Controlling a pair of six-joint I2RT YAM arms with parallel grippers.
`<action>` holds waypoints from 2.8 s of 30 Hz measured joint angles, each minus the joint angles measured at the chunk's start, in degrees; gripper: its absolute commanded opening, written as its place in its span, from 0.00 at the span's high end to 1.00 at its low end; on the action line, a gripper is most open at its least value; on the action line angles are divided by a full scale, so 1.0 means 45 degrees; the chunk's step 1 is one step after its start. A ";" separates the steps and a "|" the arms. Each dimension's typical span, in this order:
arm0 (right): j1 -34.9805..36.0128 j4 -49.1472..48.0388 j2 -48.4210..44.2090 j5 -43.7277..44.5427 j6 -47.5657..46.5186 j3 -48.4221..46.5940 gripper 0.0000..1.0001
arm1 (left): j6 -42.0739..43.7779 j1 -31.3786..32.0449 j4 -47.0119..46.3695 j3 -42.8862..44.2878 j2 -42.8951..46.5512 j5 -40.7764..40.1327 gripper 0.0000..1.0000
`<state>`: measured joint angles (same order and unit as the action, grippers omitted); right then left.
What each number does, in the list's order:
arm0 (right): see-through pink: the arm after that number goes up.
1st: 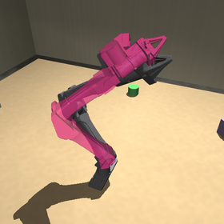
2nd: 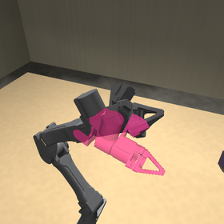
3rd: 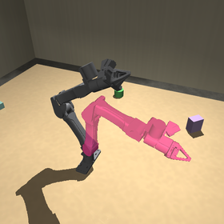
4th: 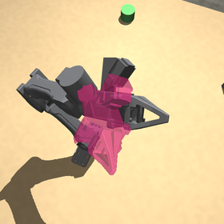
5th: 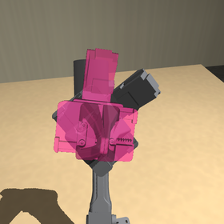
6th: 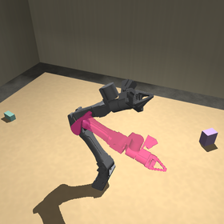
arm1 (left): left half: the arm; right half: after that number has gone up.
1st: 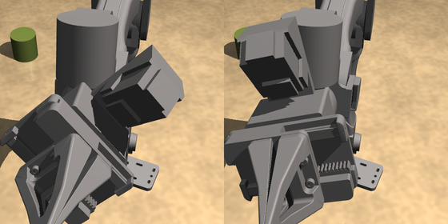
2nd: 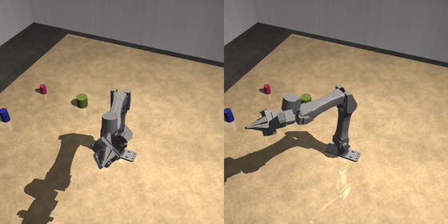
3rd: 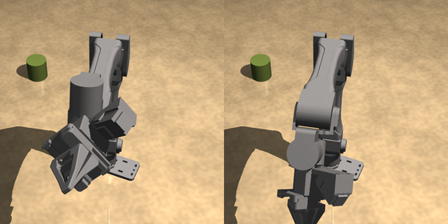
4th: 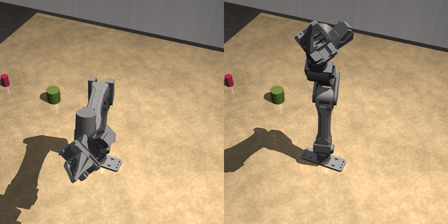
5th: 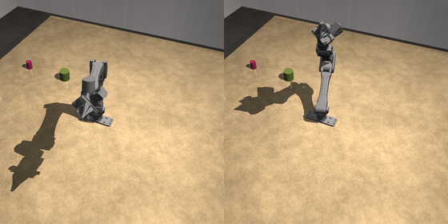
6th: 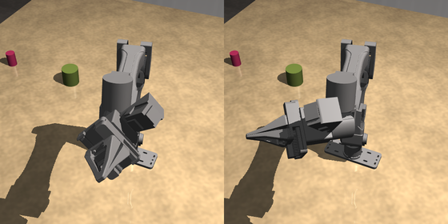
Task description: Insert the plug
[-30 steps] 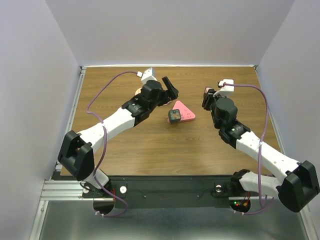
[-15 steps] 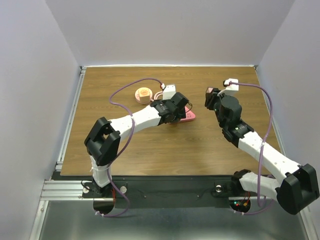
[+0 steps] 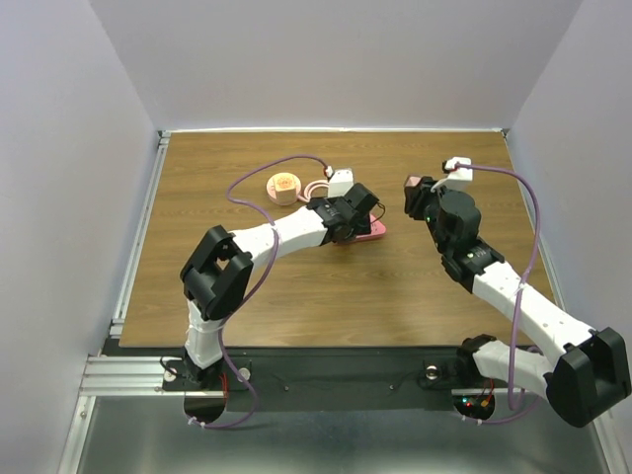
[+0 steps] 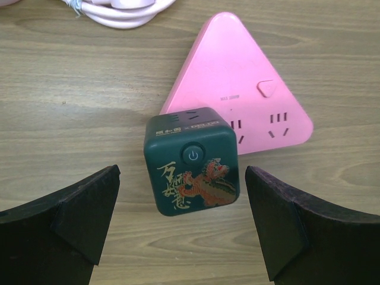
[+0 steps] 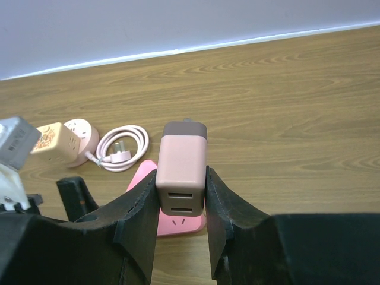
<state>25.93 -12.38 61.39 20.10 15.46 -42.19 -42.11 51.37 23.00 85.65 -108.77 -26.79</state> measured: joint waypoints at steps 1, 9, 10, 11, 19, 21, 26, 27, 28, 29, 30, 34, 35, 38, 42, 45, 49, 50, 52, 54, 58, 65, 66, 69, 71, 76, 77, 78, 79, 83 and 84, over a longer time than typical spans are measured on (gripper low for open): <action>-0.0024 0.0000 0.0000 -0.0019 0.0000 0.0005 1.00 | 0.0019 0.0000 0.0005 0.0000 -0.0087 0.0010 0.01; -0.0092 0.0049 -0.0102 -0.0243 -0.0010 0.0005 0.99 | 0.0661 -0.0029 -0.0063 0.0185 -0.0787 0.0005 0.24; -0.0092 0.0092 -0.0112 -0.0262 -0.0015 0.0005 1.00 | 0.0758 -0.0034 -0.0083 0.0194 -0.0792 0.0019 0.30; -0.0092 0.0194 -0.0136 -0.0301 -0.0044 0.0005 0.99 | 0.0967 -0.0068 -0.0199 0.0194 -0.0792 0.0073 0.36; -0.0097 0.2244 -0.0194 -0.1146 -0.0223 -0.0296 1.00 | 0.3128 -0.0393 -0.1098 0.0019 -0.0792 0.0617 0.66; -0.0092 0.2977 -0.0029 -0.1472 -0.0253 -0.0597 0.99 | 0.3978 -0.0525 -0.1496 -0.0073 -0.0782 0.0986 0.66; -0.0092 0.4949 0.1132 -0.2477 -0.0520 -0.1734 1.00 | 0.6747 -0.0787 -0.2249 -0.0223 -0.0763 0.2365 0.66; -0.0097 0.5333 0.1462 -0.2705 -0.0597 -0.1957 0.99 | 0.7310 -0.0850 -0.2356 -0.0257 -0.0763 0.2744 0.67; -0.0097 0.5615 0.1724 -0.2851 -0.0709 -0.2113 1.00 | 0.7825 -0.0869 -0.2433 -0.0282 -0.0763 0.3128 0.68; -0.0097 0.5916 0.1962 -0.2948 -0.0782 -0.2215 1.00 | 0.8403 -0.0889 -0.2521 -0.0321 -0.0767 0.3604 0.68; -0.0092 0.6387 0.2312 -0.3036 -0.0865 -0.2395 1.00 | 0.8903 -0.0899 -0.2574 -0.0350 -0.0767 0.3973 0.69; -0.0092 0.7883 0.3463 -0.3288 -0.1171 -0.3026 0.99 | 1.0671 -0.0937 -0.2560 -0.0301 -0.0831 0.5474 0.69; -0.0092 0.8310 0.3725 -0.3366 -0.1287 -0.3235 1.00 | 1.1045 -0.0971 -0.2409 -0.0151 -0.0913 0.5785 0.69; -0.0083 0.9384 0.4430 -0.3560 -0.1603 -0.3852 0.99 | 1.1866 -0.1151 -0.1909 0.0529 -0.1302 0.6421 0.56; -0.0078 1.0321 0.4891 -0.3497 -0.1826 -0.4464 1.00 | 1.2512 -0.1365 -0.1389 0.1030 -0.1535 0.6931 0.37; -0.0078 1.0841 0.4901 -0.3381 -0.1826 -0.4741 0.99 | 1.2638 -0.1413 -0.1180 0.1078 -0.1535 0.6951 0.05; -0.0078 1.1205 0.4901 -0.3347 -0.1821 -0.5100 0.99 | 1.2930 -0.1447 -0.0452 0.1083 -0.1535 0.6747 0.03; -0.0078 1.1298 0.4901 -0.3356 -0.1821 -0.5207 1.00 | 1.2968 -0.1477 -0.0364 0.1083 -0.1535 0.6713 0.04; -0.0078 1.1531 0.4901 -0.3366 -0.1831 -0.5459 1.00 | 1.3007 -0.1535 -0.0408 0.1078 -0.1530 0.6693 0.02; -0.0078 1.1759 0.4901 -0.3351 -0.1846 -0.5867 0.99 | 1.3012 -0.1632 -0.0515 0.1044 -0.1477 0.6708 0.02; -0.0078 1.1924 0.4901 -0.3235 -0.1865 -0.6305 1.00 | 1.3046 -0.1846 -0.0865 0.0884 -0.1132 0.7014 0.03; -0.0073 1.2099 0.4901 -0.3128 -0.1807 -0.6445 1.00 | 1.3066 -0.2016 -0.1651 0.0607 -0.0573 0.7300 0.03; -0.0073 1.2099 0.4901 -0.3138 -0.1802 -0.6445 1.00 | 1.3066 -0.2016 -0.1797 0.0393 -0.0447 0.7320 0.03; -0.0073 1.2099 0.4886 -0.3138 -0.1802 -0.6445 1.00 | 1.3066 -0.2016 -0.2006 -0.0019 -0.0185 0.7601 0.03; -0.0073 1.2104 0.4852 -0.3128 -0.1802 -0.6445 1.00 | 1.3066 -0.2016 -0.2229 -0.0034 -0.0170 0.7902 0.03; -0.0073 1.2104 0.4639 -0.3123 -0.1768 -0.6445 1.00 | 1.3066 -0.2016 -0.2594 0.0015 -0.0194 0.8578 0.03; -0.0078 1.2104 0.4595 -0.3123 -0.1729 -0.6445 1.00 | 1.3066 -0.2016 -0.2584 0.0126 -0.0238 0.8684 0.03; -0.0073 1.2099 0.4541 -0.3118 -0.1715 -0.6445 1.00 | 1.3070 -0.2016 -0.2603 0.0277 -0.0335 0.8782 0.03; -0.0073 1.2099 0.4483 -0.3084 -0.1681 -0.6445 1.00 | 1.3070 -0.2016 -0.2613 0.0452 -0.0442 0.8874 0.03; -0.0078 1.2094 0.4333 -0.2900 -0.1559 -0.6445 1.00 | 1.3066 -0.2021 -0.2686 0.1326 -0.1117 0.9146 0.03; -0.0073 1.2089 0.4274 -0.2846 -0.1506 -0.6445 1.00 | 1.3061 -0.2021 -0.2691 0.1530 -0.1292 0.9190 0.03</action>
<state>25.61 42.02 80.62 7.29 8.69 -71.20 16.67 42.28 10.90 92.53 -114.59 14.57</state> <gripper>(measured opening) 0.380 0.973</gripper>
